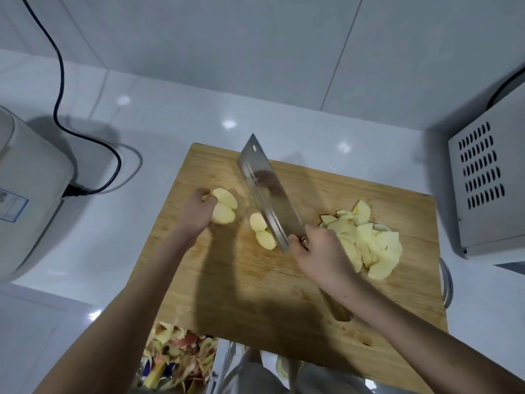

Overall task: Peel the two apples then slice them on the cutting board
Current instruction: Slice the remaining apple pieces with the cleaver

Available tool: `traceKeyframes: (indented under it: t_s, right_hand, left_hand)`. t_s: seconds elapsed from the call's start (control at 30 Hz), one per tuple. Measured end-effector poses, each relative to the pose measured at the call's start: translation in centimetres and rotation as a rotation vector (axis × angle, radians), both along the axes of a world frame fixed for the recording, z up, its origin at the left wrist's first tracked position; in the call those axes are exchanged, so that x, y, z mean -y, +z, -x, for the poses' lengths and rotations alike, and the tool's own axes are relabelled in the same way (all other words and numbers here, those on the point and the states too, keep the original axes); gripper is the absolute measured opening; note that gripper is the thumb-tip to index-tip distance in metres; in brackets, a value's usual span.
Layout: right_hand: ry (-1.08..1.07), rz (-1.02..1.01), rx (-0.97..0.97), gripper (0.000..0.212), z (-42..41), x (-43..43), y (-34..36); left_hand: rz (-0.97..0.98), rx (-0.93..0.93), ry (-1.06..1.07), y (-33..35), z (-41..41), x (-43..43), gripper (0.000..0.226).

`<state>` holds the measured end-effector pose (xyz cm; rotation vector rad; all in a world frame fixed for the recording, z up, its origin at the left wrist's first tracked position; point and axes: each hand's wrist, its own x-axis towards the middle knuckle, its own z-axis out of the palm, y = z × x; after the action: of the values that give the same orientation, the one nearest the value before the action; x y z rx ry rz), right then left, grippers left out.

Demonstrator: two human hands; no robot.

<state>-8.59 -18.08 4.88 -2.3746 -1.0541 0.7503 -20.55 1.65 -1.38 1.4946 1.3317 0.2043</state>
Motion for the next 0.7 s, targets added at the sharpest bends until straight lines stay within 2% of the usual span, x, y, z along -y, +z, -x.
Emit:
traceKeyframes:
  t_s: [0.2,0.23,0.3,0.37,0.43,0.57,0.63,0.7]
  right_hand:
    - [-0.084,-0.075,-0.020,0.019,-2.4,1.6,1.9]
    - [-0.103,-0.071,-0.029,0.019,-2.8,1.9,1.9]
    - [-0.141,-0.074,-0.065,0.019,-3.2,2.5,1.8]
    - [-0.171,-0.073,-0.087,0.018,-3.6,3.2,1.9]
    - [-0.191,-0.061,-0.086,0.019,-3.9,3.9,2.0]
    - [-0.201,-0.029,-0.051,0.018,-4.5,5.2,2.0]
    - [-0.222,-0.023,-0.047,0.019,-4.9,5.7,2.0]
    - [-0.252,-0.028,-0.060,0.021,-5.1,6.1,1.9]
  left_hand:
    - [-0.484,-0.501,-0.471,0.6,-1.5,-1.4,0.047]
    - [-0.618,-0.566,-0.546,0.6,-1.6,-1.2,0.051]
    - [-0.848,-0.482,-0.744,0.6,-2.3,-0.3,0.063]
    - [-0.777,-0.285,-0.981,0.7,-4.0,1.4,0.074]
    - [-0.581,-0.237,-1.103,0.5,-6.1,3.1,0.077]
    - [-0.259,-0.131,-0.844,0.3,-9.1,5.3,0.062]
    - [-0.182,-0.154,-0.806,0.5,-10.1,5.7,0.050]
    - [-0.067,-0.184,-0.764,1.0,-10.9,5.9,0.049]
